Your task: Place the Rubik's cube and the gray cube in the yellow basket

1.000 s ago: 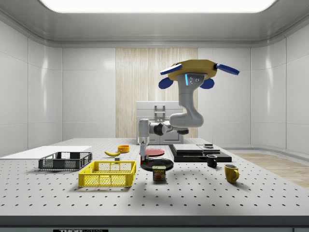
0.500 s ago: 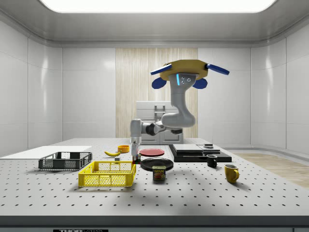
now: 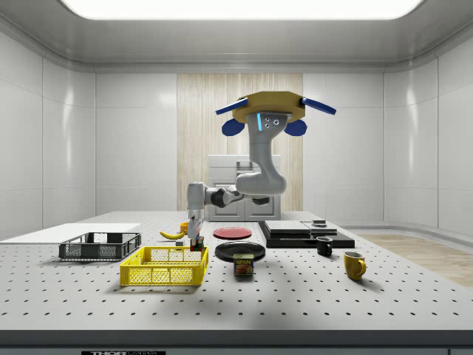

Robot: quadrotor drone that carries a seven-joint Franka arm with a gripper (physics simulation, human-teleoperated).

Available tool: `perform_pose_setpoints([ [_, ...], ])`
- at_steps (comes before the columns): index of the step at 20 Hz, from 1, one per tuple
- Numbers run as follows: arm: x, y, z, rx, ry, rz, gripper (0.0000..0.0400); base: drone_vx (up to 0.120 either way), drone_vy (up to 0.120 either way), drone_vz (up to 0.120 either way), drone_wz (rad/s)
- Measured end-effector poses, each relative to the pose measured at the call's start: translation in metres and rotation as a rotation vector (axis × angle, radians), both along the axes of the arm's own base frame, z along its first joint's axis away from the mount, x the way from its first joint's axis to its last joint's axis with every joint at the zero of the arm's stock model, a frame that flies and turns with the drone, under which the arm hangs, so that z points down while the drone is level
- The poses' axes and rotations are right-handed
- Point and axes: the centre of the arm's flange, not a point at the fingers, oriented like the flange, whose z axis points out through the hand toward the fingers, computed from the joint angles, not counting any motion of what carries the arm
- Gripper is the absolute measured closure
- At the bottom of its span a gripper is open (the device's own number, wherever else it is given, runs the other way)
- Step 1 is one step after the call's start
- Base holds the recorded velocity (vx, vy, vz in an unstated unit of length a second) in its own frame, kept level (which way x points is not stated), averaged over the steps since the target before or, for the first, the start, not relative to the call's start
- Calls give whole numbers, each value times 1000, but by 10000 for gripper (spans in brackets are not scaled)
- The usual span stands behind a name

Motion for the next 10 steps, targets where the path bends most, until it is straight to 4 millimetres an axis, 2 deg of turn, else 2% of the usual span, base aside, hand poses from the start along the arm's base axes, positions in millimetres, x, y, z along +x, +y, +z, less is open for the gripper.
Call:
perform_pose_setpoints([
  [4, 0, 0, 0, 0, 0, 0, 75, 120, 0, 0, 0],
  [5, 0, 0, 0, 0, 0, 0, 75, 120, 0, -80, 0],
  [8, 0, 0, 0, 0, 0, 0, 75, 0, 0, -120, 0],
  [10, 0, 0, 1, 0, 0, 0, 75, 0, 0, 0, 0],
])
